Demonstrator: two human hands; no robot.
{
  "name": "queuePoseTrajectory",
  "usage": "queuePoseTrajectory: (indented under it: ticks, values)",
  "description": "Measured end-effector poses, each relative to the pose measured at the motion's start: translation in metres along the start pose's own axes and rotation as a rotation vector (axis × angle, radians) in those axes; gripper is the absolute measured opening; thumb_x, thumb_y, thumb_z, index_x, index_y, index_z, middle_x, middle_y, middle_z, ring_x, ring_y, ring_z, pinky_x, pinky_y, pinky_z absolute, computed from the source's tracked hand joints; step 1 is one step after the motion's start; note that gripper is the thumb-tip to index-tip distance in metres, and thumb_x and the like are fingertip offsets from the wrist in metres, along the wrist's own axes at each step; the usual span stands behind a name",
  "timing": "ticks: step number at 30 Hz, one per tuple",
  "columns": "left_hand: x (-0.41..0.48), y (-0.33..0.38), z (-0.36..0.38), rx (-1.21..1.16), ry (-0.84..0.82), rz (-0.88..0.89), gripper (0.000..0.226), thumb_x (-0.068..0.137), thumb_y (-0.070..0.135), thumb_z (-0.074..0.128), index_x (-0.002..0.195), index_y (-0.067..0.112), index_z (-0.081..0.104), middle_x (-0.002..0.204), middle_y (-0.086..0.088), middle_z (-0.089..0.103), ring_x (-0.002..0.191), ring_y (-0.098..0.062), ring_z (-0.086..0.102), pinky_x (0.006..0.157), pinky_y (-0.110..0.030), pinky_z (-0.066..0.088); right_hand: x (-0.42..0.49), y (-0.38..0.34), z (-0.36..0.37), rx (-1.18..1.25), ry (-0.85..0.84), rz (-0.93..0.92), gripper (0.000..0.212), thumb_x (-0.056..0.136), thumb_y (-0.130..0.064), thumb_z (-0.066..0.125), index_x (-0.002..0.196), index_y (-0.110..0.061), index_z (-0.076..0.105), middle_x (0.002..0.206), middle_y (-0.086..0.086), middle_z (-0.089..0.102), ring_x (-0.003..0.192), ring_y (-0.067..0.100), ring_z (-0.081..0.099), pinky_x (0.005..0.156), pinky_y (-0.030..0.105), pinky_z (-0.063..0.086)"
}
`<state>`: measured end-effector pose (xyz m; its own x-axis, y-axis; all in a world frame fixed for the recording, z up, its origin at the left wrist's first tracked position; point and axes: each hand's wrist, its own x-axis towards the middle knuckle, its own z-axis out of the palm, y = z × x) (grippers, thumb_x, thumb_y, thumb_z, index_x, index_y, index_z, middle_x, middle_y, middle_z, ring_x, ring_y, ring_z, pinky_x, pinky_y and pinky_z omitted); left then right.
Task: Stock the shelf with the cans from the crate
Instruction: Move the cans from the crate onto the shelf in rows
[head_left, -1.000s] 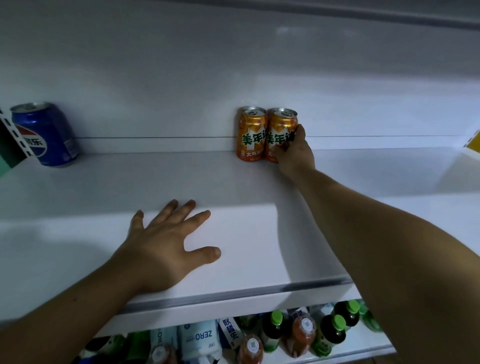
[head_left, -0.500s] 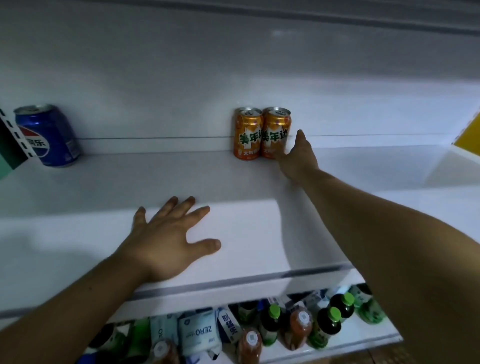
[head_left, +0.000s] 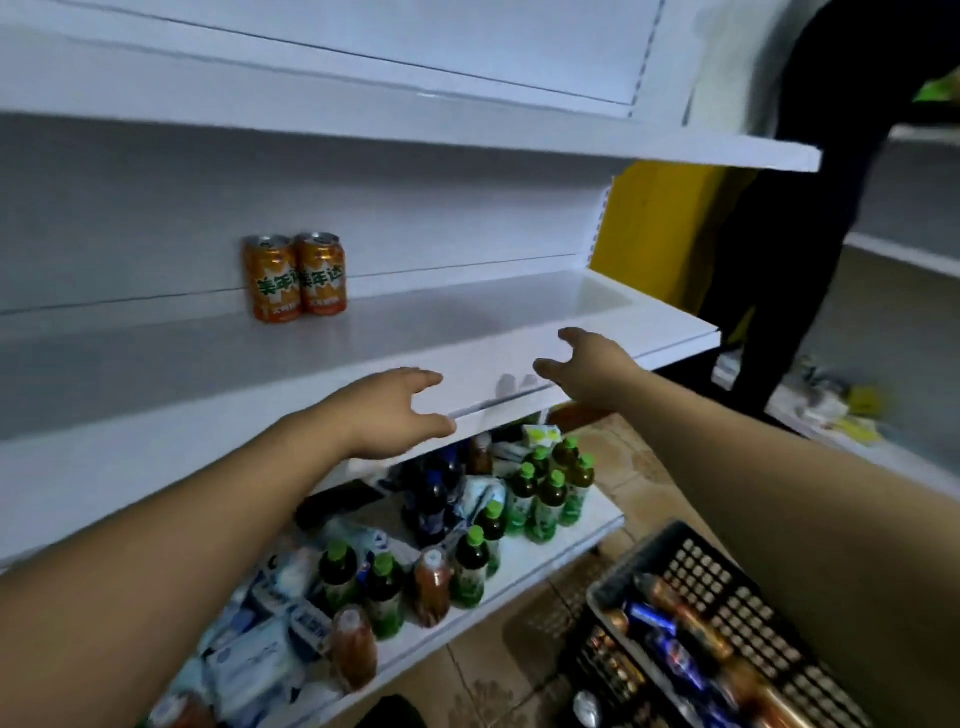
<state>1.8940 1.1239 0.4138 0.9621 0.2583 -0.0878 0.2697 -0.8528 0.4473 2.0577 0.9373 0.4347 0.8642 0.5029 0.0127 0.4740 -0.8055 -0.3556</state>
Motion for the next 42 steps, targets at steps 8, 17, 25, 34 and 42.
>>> queuePoseTrajectory:
  ticks: [8,17,25,34,42]
  values:
    - [0.022,0.157,0.12,0.051,-0.259,0.349,0.074,0.084,0.054,0.06,0.147,0.028,0.031,0.153,0.002,0.033,0.135,-0.019,0.038,0.106,-0.031,0.036,-0.118,0.14,-0.022,-0.079,0.055,0.329,0.067,0.092,-0.05,0.055,0.147,-0.018,0.035,0.145,0.007,0.045,0.128,0.027,0.047,0.1,0.036,0.041]
    - [0.064,0.215,0.292,0.297,-0.591,0.417,0.073,0.085,0.054,0.056,0.147,0.026,0.031,0.151,-0.002,0.036,0.134,-0.022,0.04,0.106,-0.038,0.039,-0.181,0.318,0.04,-0.101,-0.161,0.591,0.068,0.093,-0.05,0.053,0.149,-0.02,0.029,0.149,0.009,0.04,0.132,0.029,0.042,0.108,0.041,0.039]
    - [0.13,0.242,0.475,0.344,-0.844,0.355,0.075,0.084,0.051,0.059,0.148,0.026,0.029,0.153,-0.001,0.033,0.134,-0.024,0.039,0.107,-0.037,0.038,-0.177,0.474,0.166,0.08,-0.388,0.764,0.068,0.093,-0.05,0.052,0.148,-0.016,0.031,0.147,0.012,0.042,0.128,0.029,0.046,0.105,0.037,0.041]
    - [0.171,0.231,0.644,0.349,-1.06,0.295,0.07,0.087,0.039,0.062,0.147,0.023,0.03,0.129,-0.009,0.054,0.104,-0.026,0.057,0.085,-0.033,0.047,-0.182,0.578,0.32,0.244,-0.546,0.895,0.07,0.093,-0.044,0.056,0.149,-0.014,0.026,0.142,0.013,0.046,0.121,0.029,0.052,0.096,0.034,0.044]
    - [0.19,0.201,0.719,0.264,-1.137,0.268,0.074,0.083,0.031,0.069,0.145,0.027,0.03,0.141,-0.006,0.046,0.121,-0.028,0.049,0.101,-0.04,0.041,-0.173,0.611,0.407,0.339,-0.652,0.819,0.092,0.087,-0.034,0.068,0.154,-0.018,0.008,0.159,0.014,0.012,0.142,0.033,0.026,0.113,0.034,0.026]
